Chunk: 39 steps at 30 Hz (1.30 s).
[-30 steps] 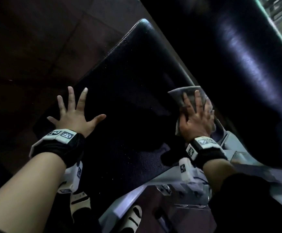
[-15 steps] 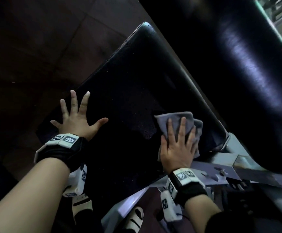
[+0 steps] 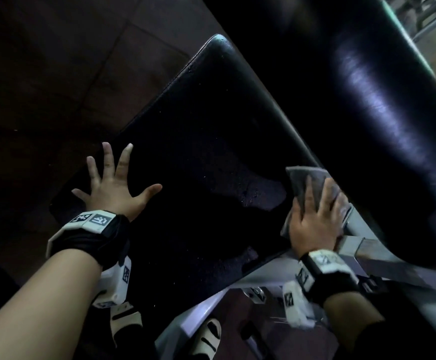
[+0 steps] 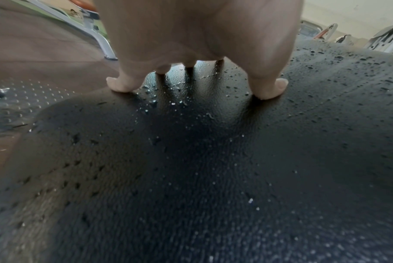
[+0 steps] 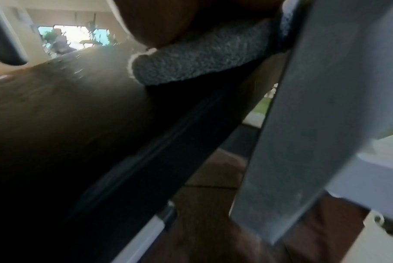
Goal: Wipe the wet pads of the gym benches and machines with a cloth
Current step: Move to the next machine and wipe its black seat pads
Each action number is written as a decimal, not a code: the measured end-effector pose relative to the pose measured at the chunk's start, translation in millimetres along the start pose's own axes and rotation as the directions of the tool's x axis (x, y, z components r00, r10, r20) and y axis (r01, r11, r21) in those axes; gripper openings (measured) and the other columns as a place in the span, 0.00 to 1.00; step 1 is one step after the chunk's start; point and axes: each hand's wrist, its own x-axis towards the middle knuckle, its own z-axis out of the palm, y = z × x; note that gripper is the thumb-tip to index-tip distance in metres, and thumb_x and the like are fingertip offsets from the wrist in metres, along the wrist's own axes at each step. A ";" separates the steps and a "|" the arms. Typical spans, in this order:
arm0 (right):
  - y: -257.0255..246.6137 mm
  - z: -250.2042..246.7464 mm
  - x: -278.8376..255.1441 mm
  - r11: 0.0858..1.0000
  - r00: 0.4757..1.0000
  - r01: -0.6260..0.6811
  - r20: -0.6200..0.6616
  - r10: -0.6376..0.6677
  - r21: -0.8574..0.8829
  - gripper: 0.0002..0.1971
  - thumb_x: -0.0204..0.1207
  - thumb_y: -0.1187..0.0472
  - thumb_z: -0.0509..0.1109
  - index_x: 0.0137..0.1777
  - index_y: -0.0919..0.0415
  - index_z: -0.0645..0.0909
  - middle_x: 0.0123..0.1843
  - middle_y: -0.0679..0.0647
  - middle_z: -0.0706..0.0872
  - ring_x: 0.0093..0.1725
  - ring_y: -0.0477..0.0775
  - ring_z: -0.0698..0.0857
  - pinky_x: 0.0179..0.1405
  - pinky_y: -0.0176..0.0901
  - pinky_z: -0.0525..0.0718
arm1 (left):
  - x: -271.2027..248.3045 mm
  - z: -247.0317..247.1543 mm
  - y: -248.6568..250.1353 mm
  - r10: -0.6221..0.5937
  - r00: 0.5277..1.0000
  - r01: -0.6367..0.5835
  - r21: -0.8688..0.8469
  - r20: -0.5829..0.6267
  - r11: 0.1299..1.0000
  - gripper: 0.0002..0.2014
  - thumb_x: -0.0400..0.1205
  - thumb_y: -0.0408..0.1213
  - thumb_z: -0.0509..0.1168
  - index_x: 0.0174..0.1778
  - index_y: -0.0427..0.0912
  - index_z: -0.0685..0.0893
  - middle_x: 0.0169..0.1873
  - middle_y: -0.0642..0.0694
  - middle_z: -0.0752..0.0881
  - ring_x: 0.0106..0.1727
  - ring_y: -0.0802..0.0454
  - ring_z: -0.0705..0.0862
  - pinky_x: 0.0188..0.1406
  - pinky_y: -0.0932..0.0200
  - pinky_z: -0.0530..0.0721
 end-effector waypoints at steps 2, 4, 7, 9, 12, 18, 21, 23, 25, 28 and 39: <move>-4.4 15.1 -24.8 0.998 0.997 0.055 0.052 -0.053 -0.022 0.31 0.78 0.37 0.42 0.82 0.36 0.44 0.84 0.45 0.31 0.82 0.59 0.34 0.77 0.57 0.29 | 1.3 0.8 0.0 -0.004 1.000 0.004 0.005 -0.007 1.000 0.49 0.64 0.75 0.57 0.78 0.73 0.38 0.80 0.61 0.28 0.82 0.47 0.30 0.70 0.17 0.44; -21.8 23.4 -40.0 0.993 0.993 0.114 0.037 -0.113 -0.023 0.30 0.79 0.37 0.43 0.81 0.32 0.41 0.83 0.42 0.31 0.82 0.59 0.30 0.76 0.57 0.26 | 2.4 1.3 -0.4 -0.003 1.000 0.003 0.012 -0.017 1.000 0.49 0.66 0.74 0.58 0.78 0.73 0.38 0.80 0.61 0.29 0.82 0.47 0.30 0.70 0.17 0.44; -55.2 22.7 -32.1 0.978 0.978 0.209 0.018 -0.209 -0.002 0.29 0.79 0.38 0.45 0.80 0.32 0.44 0.85 0.45 0.40 0.83 0.63 0.40 0.76 0.67 0.39 | 2.4 1.8 -1.1 -0.002 1.000 0.003 0.012 -0.026 1.000 0.48 0.67 0.73 0.60 0.78 0.73 0.38 0.80 0.61 0.29 0.82 0.46 0.31 0.70 0.17 0.45; -73.5 16.5 -9.6 0.966 0.966 0.260 0.012 -0.260 0.017 0.28 0.79 0.40 0.48 0.80 0.33 0.50 0.85 0.47 0.47 0.83 0.67 0.47 0.77 0.71 0.45 | 2.2 2.1 -1.2 0.005 0.999 -0.005 0.003 -0.037 1.000 0.48 0.68 0.72 0.61 0.78 0.73 0.39 0.81 0.61 0.29 0.83 0.45 0.31 0.70 0.16 0.45; -86.7 -1.2 31.5 0.963 0.963 0.264 -0.034 -0.266 -0.046 0.27 0.79 0.41 0.49 0.79 0.34 0.58 0.85 0.49 0.55 0.81 0.70 0.57 0.75 0.71 0.54 | 2.0 2.6 -1.5 0.013 0.999 -0.013 -0.003 -0.050 1.000 0.47 0.68 0.72 0.61 0.79 0.73 0.40 0.81 0.61 0.30 0.83 0.45 0.32 0.70 0.16 0.45; -50.3 -49.2 57.0 0.976 0.986 -0.072 0.162 0.038 0.207 0.24 0.86 0.45 0.49 0.82 0.45 0.59 0.82 0.54 0.64 0.79 0.60 0.64 0.72 0.44 0.58 | 2.0 3.8 -1.5 0.010 0.998 -0.010 0.000 -0.057 1.000 0.47 0.69 0.72 0.60 0.79 0.73 0.40 0.81 0.61 0.30 0.83 0.45 0.32 0.70 0.16 0.45; -16.7 -35.9 34.3 0.960 0.968 -0.241 0.107 0.227 0.144 0.26 0.86 0.43 0.48 0.81 0.50 0.61 0.80 0.64 0.66 0.77 0.67 0.66 0.75 0.55 0.60 | 2.1 4.4 -2.3 0.010 0.999 -0.010 0.009 -0.051 1.000 0.48 0.68 0.73 0.58 0.79 0.72 0.39 0.81 0.60 0.30 0.82 0.46 0.31 0.70 0.17 0.44; -4.6 -15.9 11.7 0.985 0.986 -0.169 0.001 0.169 0.042 0.28 0.83 0.44 0.49 0.81 0.52 0.62 0.79 0.69 0.64 0.76 0.72 0.64 0.75 0.63 0.58 | 2.4 4.4 -2.0 0.004 0.999 -0.003 0.009 -0.050 1.000 0.48 0.68 0.73 0.59 0.79 0.72 0.39 0.81 0.60 0.30 0.82 0.46 0.31 0.70 0.17 0.44; -2.8 -1.9 -4.6 0.992 0.992 -0.126 -0.004 0.126 0.018 0.30 0.80 0.40 0.46 0.82 0.46 0.57 0.83 0.67 0.54 0.79 0.71 0.56 0.78 0.64 0.51 | 2.7 5.1 -0.1 -0.004 0.999 0.005 0.014 -0.052 1.000 0.48 0.69 0.72 0.61 0.79 0.72 0.38 0.81 0.60 0.29 0.82 0.46 0.31 0.71 0.17 0.45; -16.3 7.5 -17.3 0.987 0.989 -0.143 0.042 0.141 0.067 0.27 0.83 0.39 0.44 0.81 0.33 0.46 0.85 0.49 0.39 0.82 0.62 0.43 0.81 0.61 0.43 | 2.2 4.5 1.3 -0.011 0.998 0.012 0.022 -0.058 1.000 0.48 0.70 0.70 0.62 0.79 0.72 0.38 0.80 0.61 0.29 0.82 0.47 0.31 0.71 0.17 0.46; -23.0 5.2 -1.2 0.984 0.986 -0.168 -0.007 0.169 0.061 0.27 0.79 0.33 0.46 0.78 0.28 0.50 0.85 0.49 0.41 0.82 0.63 0.42 0.80 0.63 0.42 | 2.2 3.7 1.8 -0.011 0.999 0.011 0.002 -0.050 1.000 0.48 0.71 0.70 0.63 0.79 0.71 0.38 0.81 0.60 0.29 0.82 0.46 0.31 0.71 0.18 0.45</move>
